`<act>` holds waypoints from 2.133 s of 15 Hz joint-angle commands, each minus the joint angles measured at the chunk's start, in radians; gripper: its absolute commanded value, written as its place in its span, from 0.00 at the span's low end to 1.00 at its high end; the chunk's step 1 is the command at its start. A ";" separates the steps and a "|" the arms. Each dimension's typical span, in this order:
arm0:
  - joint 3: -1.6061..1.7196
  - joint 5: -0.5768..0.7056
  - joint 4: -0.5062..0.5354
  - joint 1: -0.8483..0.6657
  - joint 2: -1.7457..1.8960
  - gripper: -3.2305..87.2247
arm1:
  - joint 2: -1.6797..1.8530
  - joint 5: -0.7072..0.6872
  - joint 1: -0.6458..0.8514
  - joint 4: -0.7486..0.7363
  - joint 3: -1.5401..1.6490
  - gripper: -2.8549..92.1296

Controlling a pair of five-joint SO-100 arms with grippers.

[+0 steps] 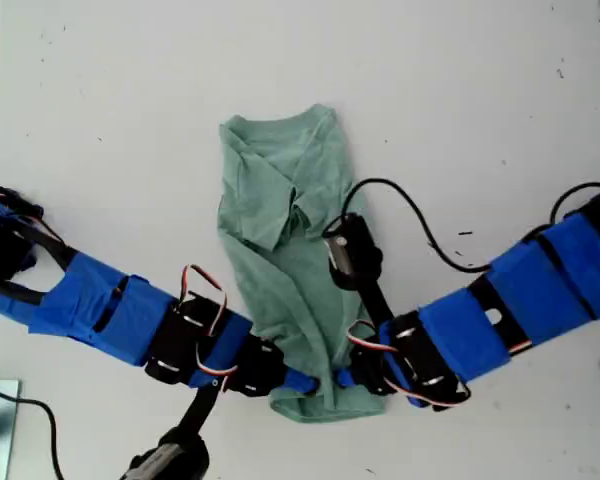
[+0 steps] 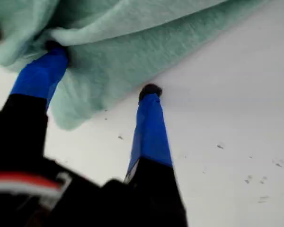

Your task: Fold t shirt

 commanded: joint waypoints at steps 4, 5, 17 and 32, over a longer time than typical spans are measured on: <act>-0.021 0.064 -0.078 -0.038 -0.066 0.03 | -0.078 0.044 -0.051 -0.127 -0.043 0.06; -0.023 0.071 -0.080 -0.034 -0.057 0.03 | -0.072 0.020 -0.054 -0.149 -0.043 0.05; 0.003 0.083 -0.179 0.175 0.295 0.03 | 0.380 -0.337 -0.017 -0.135 -0.011 0.05; 0.503 0.264 0.092 -0.563 0.951 0.45 | 1.126 -0.732 0.834 -0.621 0.798 0.22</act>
